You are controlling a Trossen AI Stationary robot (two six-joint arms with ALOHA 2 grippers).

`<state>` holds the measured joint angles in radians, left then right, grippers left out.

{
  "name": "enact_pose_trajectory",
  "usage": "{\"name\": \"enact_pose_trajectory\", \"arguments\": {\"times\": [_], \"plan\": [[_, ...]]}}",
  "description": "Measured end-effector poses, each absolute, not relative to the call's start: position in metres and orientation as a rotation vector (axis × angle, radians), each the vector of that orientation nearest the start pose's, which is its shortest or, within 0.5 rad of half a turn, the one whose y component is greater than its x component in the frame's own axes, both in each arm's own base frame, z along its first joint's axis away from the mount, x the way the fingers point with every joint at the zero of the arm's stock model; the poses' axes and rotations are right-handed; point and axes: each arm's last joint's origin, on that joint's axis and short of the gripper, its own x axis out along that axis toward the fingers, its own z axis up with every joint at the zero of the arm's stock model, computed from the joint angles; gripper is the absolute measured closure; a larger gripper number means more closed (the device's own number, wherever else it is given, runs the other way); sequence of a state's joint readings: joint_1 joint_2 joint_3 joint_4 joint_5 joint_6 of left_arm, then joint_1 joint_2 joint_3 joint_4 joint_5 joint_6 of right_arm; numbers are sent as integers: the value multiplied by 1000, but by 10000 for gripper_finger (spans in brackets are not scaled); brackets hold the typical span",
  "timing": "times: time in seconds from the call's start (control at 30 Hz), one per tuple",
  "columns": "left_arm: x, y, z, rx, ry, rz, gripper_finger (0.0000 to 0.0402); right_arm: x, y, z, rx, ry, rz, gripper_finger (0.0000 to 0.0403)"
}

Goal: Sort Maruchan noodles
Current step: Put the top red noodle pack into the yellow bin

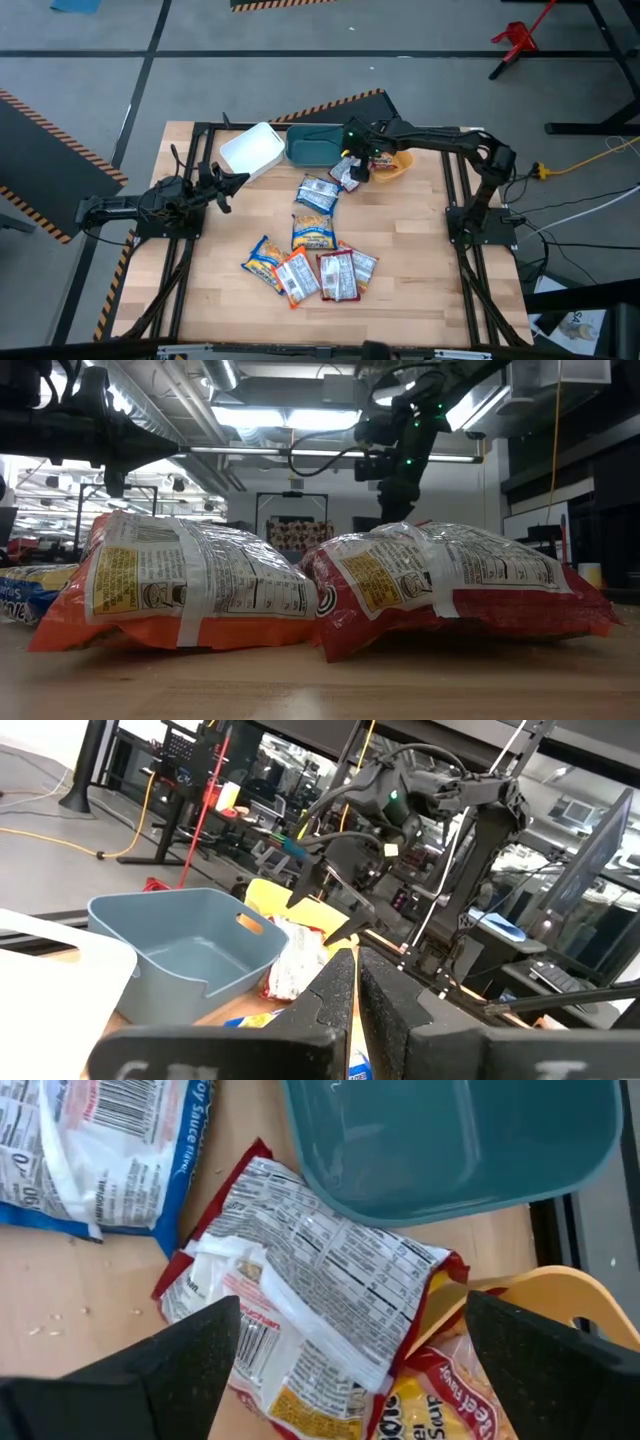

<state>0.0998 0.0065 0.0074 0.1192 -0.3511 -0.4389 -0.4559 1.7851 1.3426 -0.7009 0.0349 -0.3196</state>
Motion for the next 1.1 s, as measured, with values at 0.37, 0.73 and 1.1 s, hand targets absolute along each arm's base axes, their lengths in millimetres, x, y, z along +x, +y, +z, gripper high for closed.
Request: {"name": "enact_pose_trajectory", "arguments": {"times": [0.37, 0.73, 1.1], "plan": [[94, 20, 176, -442, -213, 424, 390, 316, -184, 218, 55, 1161, -271, 31], [94, 20, 176, -442, -209, 424, 390, 325, -182, 199, 84, 1201, -230, 73], [94, 20, 176, -442, -211, 425, 390, 322, -182, 198, 93, 1228, -223, 296]]}}
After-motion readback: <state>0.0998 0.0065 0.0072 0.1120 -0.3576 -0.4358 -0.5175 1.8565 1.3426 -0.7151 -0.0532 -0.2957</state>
